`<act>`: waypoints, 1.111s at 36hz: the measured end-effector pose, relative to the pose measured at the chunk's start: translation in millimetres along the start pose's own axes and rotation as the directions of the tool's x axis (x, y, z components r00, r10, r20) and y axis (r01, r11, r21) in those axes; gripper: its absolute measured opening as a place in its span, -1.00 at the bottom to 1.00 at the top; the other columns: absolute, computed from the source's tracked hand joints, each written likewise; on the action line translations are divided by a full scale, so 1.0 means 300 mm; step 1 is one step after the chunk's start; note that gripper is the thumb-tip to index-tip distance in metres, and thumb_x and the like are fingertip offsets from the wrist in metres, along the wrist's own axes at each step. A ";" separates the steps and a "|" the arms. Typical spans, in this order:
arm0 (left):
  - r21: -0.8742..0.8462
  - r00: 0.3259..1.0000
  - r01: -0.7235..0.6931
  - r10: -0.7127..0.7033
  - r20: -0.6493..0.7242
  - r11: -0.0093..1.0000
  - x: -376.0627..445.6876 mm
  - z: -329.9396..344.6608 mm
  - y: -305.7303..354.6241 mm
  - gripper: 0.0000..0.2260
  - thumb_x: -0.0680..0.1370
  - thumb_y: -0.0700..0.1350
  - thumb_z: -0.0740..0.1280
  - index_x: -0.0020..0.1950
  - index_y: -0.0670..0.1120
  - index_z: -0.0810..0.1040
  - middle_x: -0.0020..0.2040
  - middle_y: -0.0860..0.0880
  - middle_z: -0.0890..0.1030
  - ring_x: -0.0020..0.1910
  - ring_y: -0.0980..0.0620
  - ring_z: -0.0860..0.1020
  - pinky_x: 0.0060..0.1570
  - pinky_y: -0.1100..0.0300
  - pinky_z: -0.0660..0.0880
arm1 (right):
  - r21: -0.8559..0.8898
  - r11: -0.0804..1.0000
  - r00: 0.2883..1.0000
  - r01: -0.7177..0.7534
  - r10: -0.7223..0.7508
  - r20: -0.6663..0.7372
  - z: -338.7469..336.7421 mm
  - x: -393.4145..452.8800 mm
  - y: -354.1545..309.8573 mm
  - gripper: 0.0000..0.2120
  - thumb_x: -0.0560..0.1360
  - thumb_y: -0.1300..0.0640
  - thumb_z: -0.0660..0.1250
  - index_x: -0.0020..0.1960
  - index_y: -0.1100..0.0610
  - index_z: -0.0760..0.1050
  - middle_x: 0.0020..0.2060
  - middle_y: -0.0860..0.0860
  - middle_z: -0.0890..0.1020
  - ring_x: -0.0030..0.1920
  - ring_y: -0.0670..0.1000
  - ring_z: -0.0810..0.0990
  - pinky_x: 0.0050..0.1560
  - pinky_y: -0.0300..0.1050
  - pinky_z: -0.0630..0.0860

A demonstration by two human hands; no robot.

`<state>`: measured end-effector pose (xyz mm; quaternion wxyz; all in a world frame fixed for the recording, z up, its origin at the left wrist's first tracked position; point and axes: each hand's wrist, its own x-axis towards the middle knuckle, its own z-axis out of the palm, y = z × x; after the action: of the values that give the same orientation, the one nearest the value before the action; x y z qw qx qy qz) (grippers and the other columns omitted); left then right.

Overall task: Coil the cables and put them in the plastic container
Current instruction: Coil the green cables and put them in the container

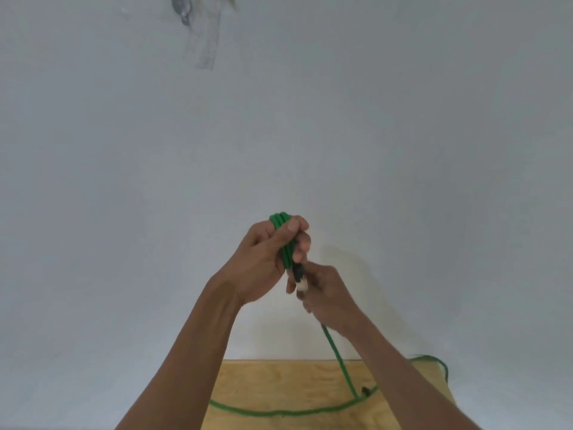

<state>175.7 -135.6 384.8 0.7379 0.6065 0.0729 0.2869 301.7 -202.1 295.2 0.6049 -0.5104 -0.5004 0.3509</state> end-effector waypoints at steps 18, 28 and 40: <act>0.354 0.957 0.286 -0.285 -0.056 0.890 -0.036 -0.048 -0.038 -0.43 0.66 0.21 -0.02 -0.08 -0.20 0.57 -0.27 -0.21 0.60 -0.33 -0.08 0.51 -0.21 0.13 0.47 | -0.492 0.830 0.960 0.263 -0.274 0.051 -0.132 0.074 -0.286 -0.87 0.36 0.11 0.58 -0.12 0.01 0.69 -0.29 -0.20 0.69 -0.36 -0.20 0.57 -0.24 -0.14 0.51; -0.194 0.966 0.201 -0.162 0.200 0.960 -0.054 0.079 -0.052 -0.70 0.64 0.02 0.16 -0.07 -0.16 0.54 -0.38 -0.09 0.53 -0.45 0.03 0.42 -0.27 0.14 0.47 | 0.145 0.979 0.987 0.140 -0.150 0.057 -0.126 0.088 -0.144 -0.85 0.55 0.27 0.33 -0.06 0.27 0.68 -0.39 0.02 0.67 -0.36 0.03 0.60 -0.28 -0.19 0.52; 0.117 0.992 0.016 -0.001 -0.125 0.993 0.050 -0.044 -0.007 -0.83 0.68 -0.14 0.17 -0.01 -0.19 0.48 -0.29 -0.06 0.56 -0.33 0.03 0.48 -0.14 0.15 0.48 | -0.201 0.980 0.997 0.009 -0.023 -0.067 0.044 -0.116 0.005 -0.83 0.63 0.12 0.27 0.10 -0.01 0.63 -0.36 -0.14 0.58 -0.39 -0.15 0.43 -0.32 -0.32 0.37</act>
<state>182.7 -117.0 383.0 0.6959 0.6297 0.1383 0.3164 280.4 -230.8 284.8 0.5702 -0.5765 -0.5161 0.2761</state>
